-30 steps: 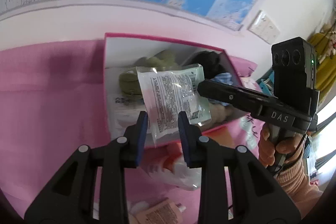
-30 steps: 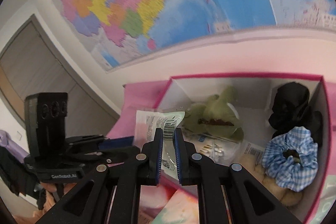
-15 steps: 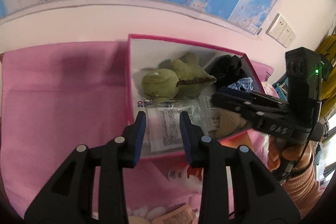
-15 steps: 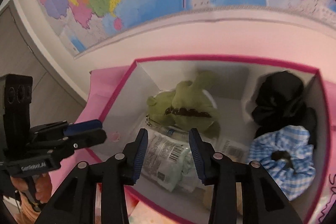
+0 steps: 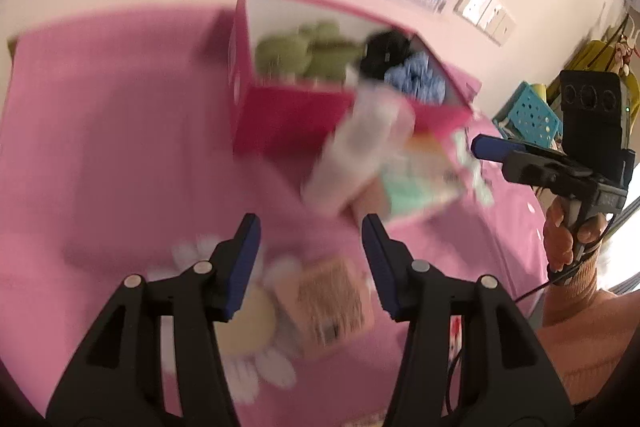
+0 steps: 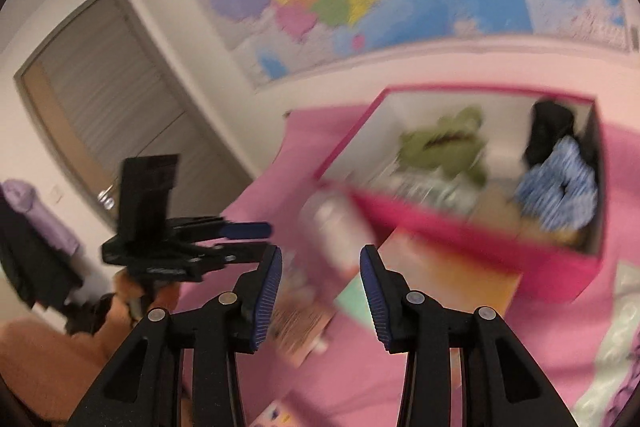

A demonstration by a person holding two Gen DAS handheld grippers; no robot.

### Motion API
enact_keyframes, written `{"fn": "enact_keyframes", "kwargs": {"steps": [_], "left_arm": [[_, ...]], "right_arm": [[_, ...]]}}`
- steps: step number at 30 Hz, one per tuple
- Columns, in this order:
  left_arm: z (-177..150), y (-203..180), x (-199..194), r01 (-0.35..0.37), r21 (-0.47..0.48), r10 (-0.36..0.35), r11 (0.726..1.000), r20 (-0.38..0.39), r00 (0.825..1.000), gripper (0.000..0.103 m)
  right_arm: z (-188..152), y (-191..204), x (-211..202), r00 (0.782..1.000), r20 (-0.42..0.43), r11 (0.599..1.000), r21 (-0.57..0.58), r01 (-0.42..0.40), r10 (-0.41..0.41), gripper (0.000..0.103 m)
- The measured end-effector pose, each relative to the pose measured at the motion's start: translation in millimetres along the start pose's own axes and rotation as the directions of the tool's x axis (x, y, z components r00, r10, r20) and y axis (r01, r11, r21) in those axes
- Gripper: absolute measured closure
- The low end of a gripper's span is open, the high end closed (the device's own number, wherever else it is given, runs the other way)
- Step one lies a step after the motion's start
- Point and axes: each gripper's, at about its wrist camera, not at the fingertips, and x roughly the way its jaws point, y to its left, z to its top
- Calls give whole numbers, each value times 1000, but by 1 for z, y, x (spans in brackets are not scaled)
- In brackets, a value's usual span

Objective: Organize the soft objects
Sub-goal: 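Move the right tool to the peach sachet and grasp it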

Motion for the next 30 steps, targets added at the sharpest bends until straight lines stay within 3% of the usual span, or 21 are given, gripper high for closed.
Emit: {"fn": "enact_keyframes", "kwargs": {"steps": [5, 15, 24, 28, 30], "left_arm": [[-32, 9, 12, 34, -74, -39, 997, -58, 998, 48], [-69, 5, 13, 51, -86, -59, 995, -88, 994, 48], [-70, -4, 16, 67, -56, -72, 996, -89, 993, 66], [-69, -5, 20, 75, -56, -80, 996, -94, 992, 69], [-69, -6, 21, 73, -59, -79, 996, -93, 993, 69]], "right_arm": [[-28, 9, 32, 992, -116, 999, 15, -38, 40, 62], [-57, 3, 89, 965, -263, 999, 45, 18, -5, 62], [-61, 2, 111, 961, -273, 998, 42, 45, -32, 62], [-60, 5, 117, 964, -265, 999, 40, 33, -21, 62], [-61, 8, 117, 964, -264, 999, 16, 44, -39, 71]]}}
